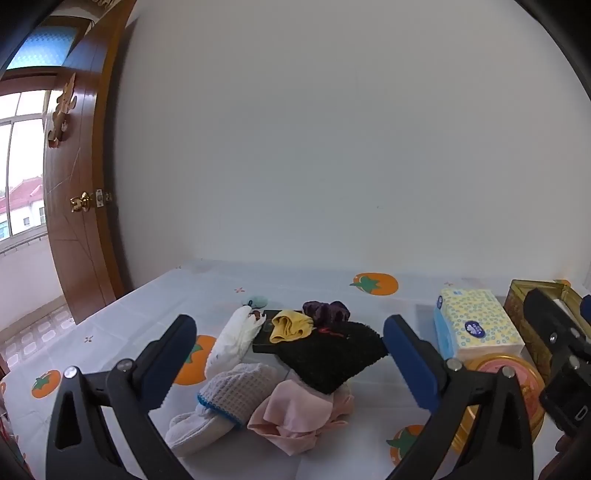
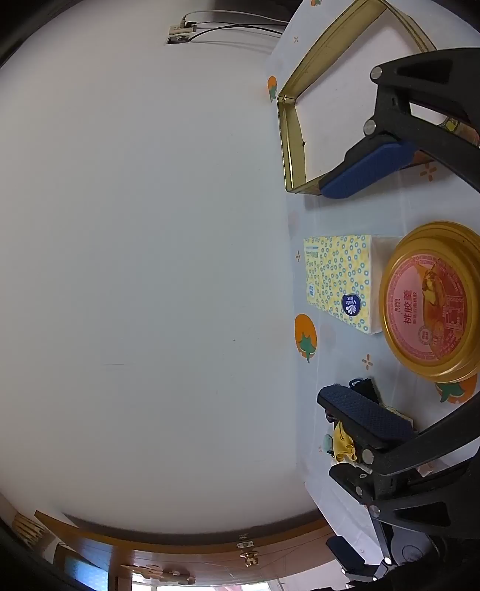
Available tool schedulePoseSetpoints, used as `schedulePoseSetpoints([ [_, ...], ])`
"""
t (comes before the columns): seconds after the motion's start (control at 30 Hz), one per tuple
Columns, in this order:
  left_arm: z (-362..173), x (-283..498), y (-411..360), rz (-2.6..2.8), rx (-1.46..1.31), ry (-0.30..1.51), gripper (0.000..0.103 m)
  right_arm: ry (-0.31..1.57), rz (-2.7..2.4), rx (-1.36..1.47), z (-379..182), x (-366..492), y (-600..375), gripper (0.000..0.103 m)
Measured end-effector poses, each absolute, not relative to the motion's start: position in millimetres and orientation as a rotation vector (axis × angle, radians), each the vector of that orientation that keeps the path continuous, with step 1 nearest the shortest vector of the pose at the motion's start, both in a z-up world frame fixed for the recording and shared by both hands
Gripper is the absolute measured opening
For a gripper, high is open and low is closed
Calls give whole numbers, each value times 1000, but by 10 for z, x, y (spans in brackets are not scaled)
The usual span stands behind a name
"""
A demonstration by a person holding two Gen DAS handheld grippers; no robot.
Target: Organize soft objects
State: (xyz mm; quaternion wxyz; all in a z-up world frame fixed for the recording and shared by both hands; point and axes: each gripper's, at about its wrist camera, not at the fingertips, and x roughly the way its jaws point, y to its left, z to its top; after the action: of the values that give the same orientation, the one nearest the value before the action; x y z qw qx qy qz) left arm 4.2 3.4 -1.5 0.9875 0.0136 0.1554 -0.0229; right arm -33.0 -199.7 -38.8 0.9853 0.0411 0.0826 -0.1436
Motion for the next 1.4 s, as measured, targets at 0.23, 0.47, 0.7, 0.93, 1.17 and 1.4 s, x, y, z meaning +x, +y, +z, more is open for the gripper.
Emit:
schedulePoseSetpoints([
  [0.23,-9,7,37,-44,22,309,103,155,-281,73,-440,-381,-1971,102],
  [0.47,-2,1,34,-46,23,308,103,153,-278,71,-458,-388,-1962,102],
  [0.7,-3,13,51,-46,22,310,103,155,-279,71,-448,-392,-1966,102],
  [0.93,-3,11,57,-46,21,310,103,155,-279,71,-449,-390,-1964,102],
  [1.17,-2,10,58,-46,21,310,103,154,-279,70,-449,-388,-1963,102],
  [1.4,-2,11,59,-46,20,310,103,154,-279,69,-449,-389,-1963,102],
])
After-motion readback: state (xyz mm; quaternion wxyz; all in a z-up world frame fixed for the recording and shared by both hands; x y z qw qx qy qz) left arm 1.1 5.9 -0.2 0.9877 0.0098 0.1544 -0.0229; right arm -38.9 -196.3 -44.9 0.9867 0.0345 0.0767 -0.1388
